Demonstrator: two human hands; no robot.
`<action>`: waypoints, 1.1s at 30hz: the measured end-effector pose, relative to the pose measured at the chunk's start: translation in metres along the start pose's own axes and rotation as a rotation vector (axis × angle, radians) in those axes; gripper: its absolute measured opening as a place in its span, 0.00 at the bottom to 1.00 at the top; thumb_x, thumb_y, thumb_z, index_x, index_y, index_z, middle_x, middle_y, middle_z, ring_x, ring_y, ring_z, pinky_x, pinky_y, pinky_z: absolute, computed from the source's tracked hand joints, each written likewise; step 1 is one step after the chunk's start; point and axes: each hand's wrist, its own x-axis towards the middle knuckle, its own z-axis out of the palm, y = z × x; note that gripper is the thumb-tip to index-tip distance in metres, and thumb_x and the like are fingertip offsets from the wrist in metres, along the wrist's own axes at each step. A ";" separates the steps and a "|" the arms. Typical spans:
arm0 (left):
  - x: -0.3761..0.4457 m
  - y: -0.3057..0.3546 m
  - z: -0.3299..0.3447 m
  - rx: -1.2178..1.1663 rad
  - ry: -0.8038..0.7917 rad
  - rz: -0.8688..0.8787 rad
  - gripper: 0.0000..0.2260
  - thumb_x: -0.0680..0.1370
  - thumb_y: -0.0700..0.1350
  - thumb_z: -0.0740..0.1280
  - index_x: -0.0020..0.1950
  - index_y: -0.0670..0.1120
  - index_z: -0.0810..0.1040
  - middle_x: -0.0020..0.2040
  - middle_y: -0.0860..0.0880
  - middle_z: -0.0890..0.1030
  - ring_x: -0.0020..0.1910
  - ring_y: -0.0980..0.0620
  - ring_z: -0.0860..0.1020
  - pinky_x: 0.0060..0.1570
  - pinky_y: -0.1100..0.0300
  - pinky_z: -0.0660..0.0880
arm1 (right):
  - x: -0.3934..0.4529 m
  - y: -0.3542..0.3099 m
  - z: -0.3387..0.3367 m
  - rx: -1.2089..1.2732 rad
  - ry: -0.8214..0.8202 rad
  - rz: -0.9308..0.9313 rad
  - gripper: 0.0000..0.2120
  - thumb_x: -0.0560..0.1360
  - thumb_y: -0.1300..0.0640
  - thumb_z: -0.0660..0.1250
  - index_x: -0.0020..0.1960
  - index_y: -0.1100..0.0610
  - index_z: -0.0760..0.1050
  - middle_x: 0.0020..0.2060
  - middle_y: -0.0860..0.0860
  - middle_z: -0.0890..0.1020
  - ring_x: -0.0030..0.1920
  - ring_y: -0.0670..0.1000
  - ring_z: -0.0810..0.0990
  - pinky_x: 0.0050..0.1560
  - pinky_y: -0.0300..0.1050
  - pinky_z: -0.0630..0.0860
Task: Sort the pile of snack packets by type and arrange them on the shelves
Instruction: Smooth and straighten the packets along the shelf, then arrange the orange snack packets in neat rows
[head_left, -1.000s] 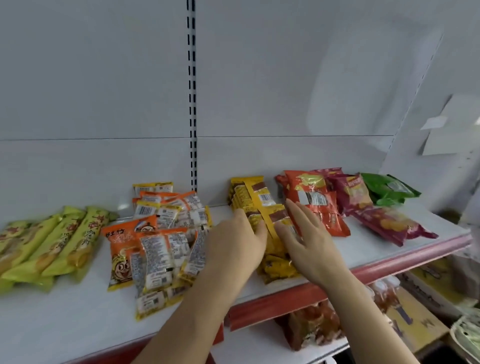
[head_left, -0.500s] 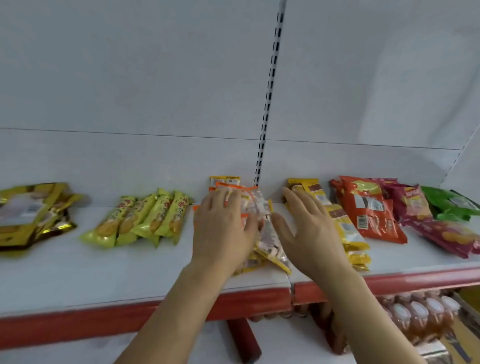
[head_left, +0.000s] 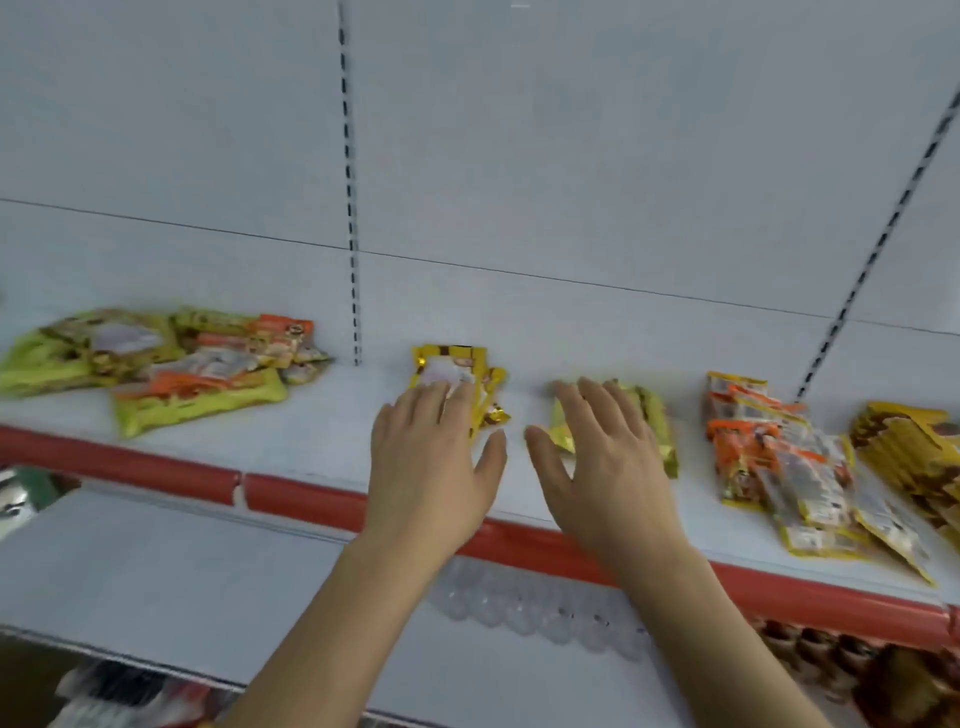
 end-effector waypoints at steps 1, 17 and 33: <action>-0.004 -0.019 -0.012 0.015 0.003 -0.034 0.30 0.78 0.61 0.55 0.71 0.43 0.76 0.67 0.43 0.80 0.68 0.39 0.76 0.65 0.38 0.73 | 0.003 -0.020 0.010 0.019 -0.007 -0.025 0.28 0.79 0.40 0.57 0.70 0.57 0.73 0.67 0.58 0.77 0.71 0.65 0.70 0.67 0.64 0.70; 0.000 -0.295 -0.111 0.279 0.007 -0.379 0.28 0.78 0.61 0.58 0.70 0.45 0.77 0.67 0.46 0.79 0.66 0.42 0.76 0.65 0.43 0.74 | 0.082 -0.273 0.197 0.220 -0.258 -0.268 0.33 0.78 0.37 0.51 0.76 0.53 0.66 0.72 0.57 0.72 0.76 0.62 0.64 0.73 0.62 0.64; 0.087 -0.427 -0.074 0.107 -0.273 -0.065 0.32 0.77 0.67 0.50 0.68 0.48 0.79 0.62 0.50 0.81 0.65 0.47 0.76 0.66 0.50 0.72 | 0.145 -0.319 0.260 0.025 -0.650 -0.165 0.32 0.76 0.43 0.60 0.79 0.46 0.58 0.76 0.46 0.64 0.76 0.55 0.59 0.75 0.55 0.60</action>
